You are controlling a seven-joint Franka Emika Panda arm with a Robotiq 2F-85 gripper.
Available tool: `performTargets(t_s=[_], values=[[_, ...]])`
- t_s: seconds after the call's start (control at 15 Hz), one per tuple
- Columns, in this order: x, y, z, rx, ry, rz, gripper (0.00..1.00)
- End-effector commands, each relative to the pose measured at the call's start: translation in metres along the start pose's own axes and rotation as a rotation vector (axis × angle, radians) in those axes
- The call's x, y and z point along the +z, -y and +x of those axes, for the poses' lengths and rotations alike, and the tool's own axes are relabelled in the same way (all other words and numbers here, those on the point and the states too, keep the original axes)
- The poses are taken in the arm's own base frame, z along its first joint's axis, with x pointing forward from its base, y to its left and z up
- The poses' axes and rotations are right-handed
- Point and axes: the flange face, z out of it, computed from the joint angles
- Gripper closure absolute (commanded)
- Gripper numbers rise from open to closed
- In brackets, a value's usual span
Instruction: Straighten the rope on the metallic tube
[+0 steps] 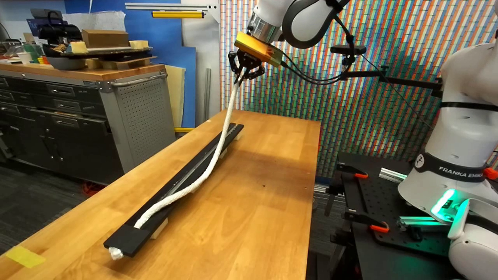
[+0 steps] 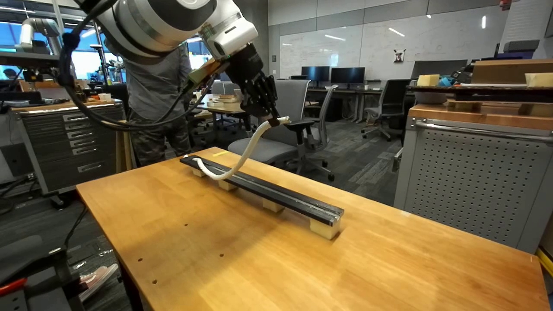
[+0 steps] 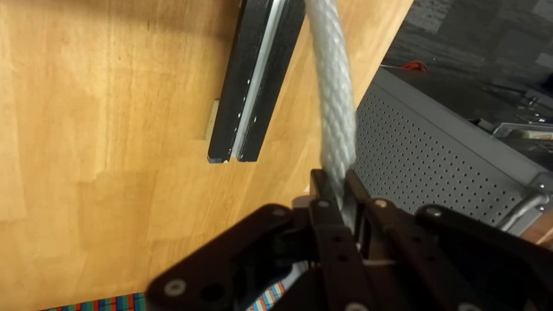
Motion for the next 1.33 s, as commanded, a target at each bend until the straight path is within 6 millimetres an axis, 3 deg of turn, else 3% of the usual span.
performTargets(t_s=[0.0, 0.4, 0.87, 1.27], values=[[-0.020, 0.002, 0.003, 0.045, -0.030, 0.030, 0.97], [-0.010, 0.015, 0.000, 0.087, -0.026, 0.051, 0.97], [-0.016, 0.024, 0.025, 0.198, -0.060, 0.073, 0.97], [0.013, 0.018, 0.011, 0.148, -0.034, 0.018, 0.97]])
